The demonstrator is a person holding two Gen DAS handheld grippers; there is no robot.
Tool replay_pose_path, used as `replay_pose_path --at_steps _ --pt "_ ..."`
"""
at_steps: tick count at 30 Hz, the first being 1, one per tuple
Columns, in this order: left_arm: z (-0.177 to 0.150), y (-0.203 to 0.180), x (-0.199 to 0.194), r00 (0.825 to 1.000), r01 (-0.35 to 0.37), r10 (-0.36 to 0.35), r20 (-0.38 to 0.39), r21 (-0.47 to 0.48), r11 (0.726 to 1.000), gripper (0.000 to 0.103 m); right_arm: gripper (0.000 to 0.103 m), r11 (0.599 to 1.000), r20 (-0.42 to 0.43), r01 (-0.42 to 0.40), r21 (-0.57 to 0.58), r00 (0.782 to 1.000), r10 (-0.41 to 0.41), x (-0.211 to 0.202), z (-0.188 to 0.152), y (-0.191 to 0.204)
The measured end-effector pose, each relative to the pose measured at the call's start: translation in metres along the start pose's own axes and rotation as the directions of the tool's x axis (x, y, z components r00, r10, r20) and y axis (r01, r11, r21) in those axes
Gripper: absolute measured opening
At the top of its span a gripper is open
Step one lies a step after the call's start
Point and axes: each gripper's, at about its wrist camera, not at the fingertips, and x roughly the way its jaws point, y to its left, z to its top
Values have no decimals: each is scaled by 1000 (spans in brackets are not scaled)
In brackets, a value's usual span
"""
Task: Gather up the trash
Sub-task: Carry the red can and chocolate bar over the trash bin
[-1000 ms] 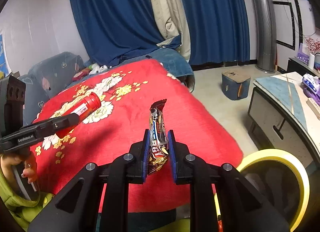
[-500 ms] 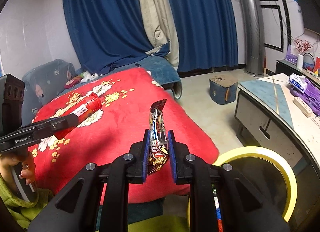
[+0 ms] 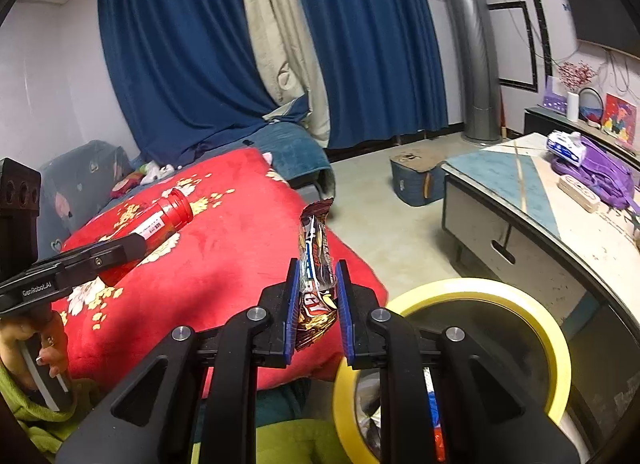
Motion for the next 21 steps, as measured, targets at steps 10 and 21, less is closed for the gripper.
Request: replay_pose_path --at_steps 10,21 --pt "9 -32 24 998 67 -66 -17 50 997 26 17 995 -7 61 81 998 -61 -14 -17 -34" --pt "11 -64 54 987 155 -150 -63 78 985 26 17 977 -13 150 155 989 -149 -27 -33 -71"
